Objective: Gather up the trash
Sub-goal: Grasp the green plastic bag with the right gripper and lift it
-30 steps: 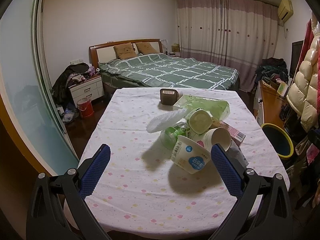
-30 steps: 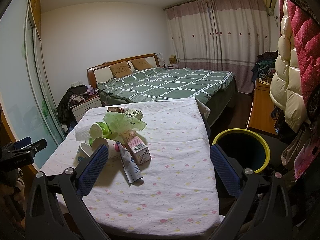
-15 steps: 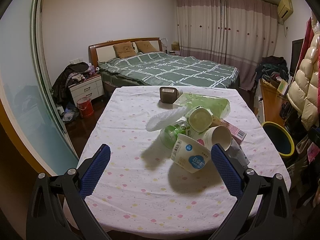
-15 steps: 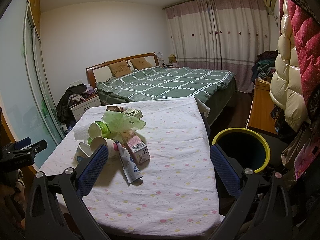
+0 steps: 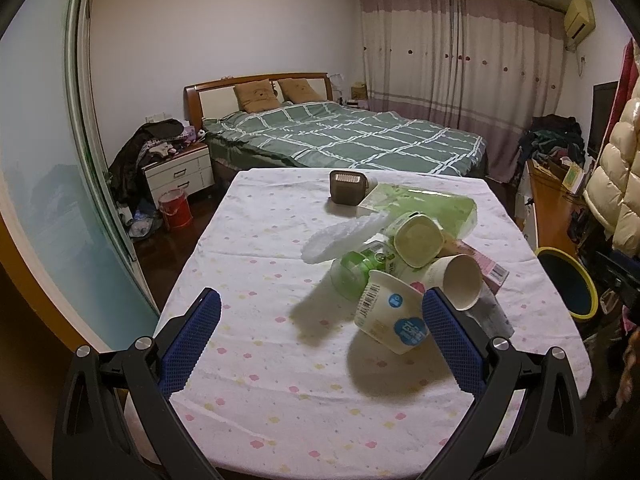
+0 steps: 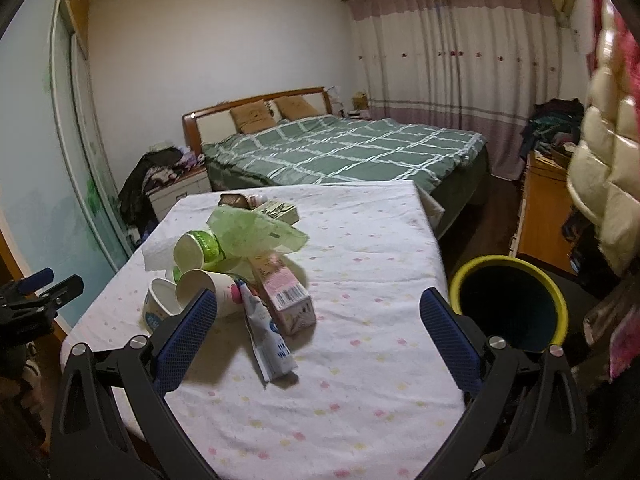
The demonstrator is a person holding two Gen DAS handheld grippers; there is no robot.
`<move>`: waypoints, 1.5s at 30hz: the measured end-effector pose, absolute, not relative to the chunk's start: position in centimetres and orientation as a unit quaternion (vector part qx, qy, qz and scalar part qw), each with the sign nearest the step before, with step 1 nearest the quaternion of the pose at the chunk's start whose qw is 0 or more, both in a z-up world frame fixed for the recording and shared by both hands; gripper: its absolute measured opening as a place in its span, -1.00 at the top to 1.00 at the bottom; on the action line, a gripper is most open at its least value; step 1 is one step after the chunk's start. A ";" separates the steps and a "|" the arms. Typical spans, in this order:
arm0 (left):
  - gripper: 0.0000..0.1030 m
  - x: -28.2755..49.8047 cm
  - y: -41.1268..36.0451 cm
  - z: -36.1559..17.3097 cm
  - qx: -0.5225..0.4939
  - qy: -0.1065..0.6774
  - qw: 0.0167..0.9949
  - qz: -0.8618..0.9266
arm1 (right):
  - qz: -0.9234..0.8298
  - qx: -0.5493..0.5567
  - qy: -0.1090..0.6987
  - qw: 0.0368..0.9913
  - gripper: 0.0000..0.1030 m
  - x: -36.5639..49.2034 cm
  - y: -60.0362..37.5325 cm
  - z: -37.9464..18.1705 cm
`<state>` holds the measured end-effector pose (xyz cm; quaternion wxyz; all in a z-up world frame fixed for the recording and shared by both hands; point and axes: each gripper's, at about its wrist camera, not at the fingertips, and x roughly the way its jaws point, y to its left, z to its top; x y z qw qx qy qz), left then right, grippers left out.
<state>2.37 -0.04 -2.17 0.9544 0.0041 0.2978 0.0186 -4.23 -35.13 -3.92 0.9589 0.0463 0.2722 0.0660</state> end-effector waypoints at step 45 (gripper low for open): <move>-0.93 11.2 -0.1 -5.6 0.012 0.340 0.940 0.006 | 0.204 0.020 0.334 0.920 0.78 13.9 -29.9 -5.5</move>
